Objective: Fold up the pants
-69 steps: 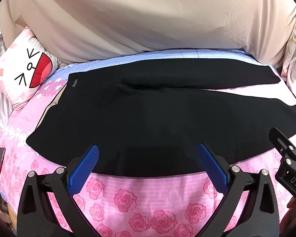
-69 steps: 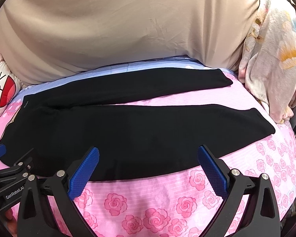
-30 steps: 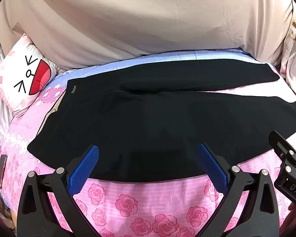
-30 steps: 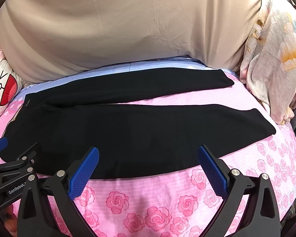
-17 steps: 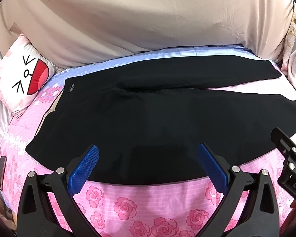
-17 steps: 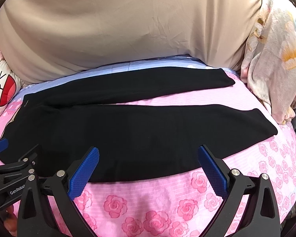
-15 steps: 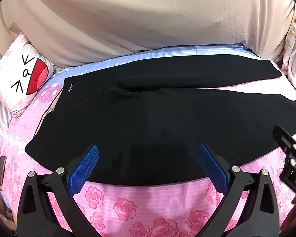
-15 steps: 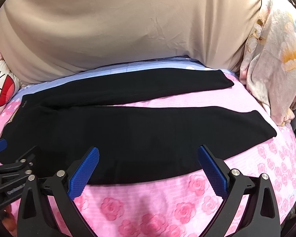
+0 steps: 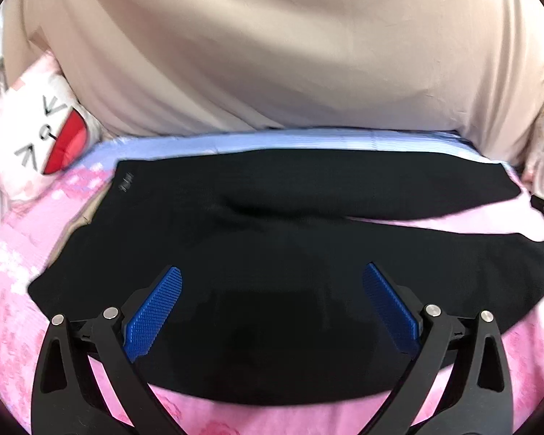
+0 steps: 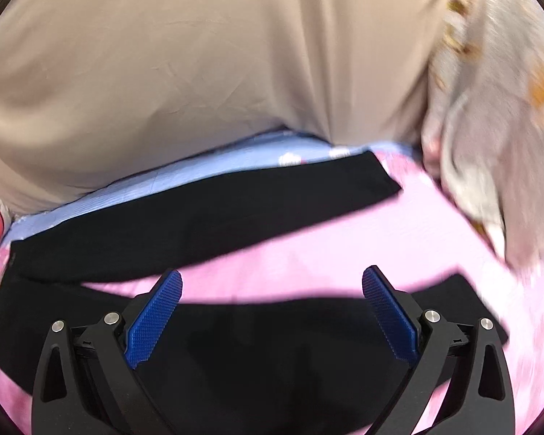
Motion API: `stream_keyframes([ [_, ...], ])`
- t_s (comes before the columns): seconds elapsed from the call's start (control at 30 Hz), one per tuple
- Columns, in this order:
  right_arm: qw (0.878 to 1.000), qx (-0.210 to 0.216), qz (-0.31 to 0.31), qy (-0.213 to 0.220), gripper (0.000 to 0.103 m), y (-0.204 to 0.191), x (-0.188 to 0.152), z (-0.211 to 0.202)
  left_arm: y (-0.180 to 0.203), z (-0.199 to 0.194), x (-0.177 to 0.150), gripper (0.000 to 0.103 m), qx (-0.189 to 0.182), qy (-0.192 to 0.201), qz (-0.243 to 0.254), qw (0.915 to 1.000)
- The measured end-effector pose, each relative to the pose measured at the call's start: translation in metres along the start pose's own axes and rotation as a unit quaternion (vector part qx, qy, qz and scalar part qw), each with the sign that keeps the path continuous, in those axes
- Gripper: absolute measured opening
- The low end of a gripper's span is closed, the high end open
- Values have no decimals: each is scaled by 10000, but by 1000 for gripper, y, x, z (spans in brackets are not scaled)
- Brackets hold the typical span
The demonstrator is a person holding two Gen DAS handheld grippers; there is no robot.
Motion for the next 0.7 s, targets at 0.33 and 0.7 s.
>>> stream_keyframes([
  [0.33,9949,-997,21,-175,97,35,37,57,17,50,19,98,-5,-665,495,9966],
  [0.7,9957,-710,559,-206,97,84,98,101,21,63,25,98,-63,-683,587,9959],
])
Point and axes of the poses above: each gripper's, at about its wrist camera, not at the fingertips, and z roughly the way its jaws point, y to its right, x to its top, the point moved 4 cm from there along z, roughly the way its jaws point, and after that the axes turned 10 degrees about z, right-handed, at the moved point
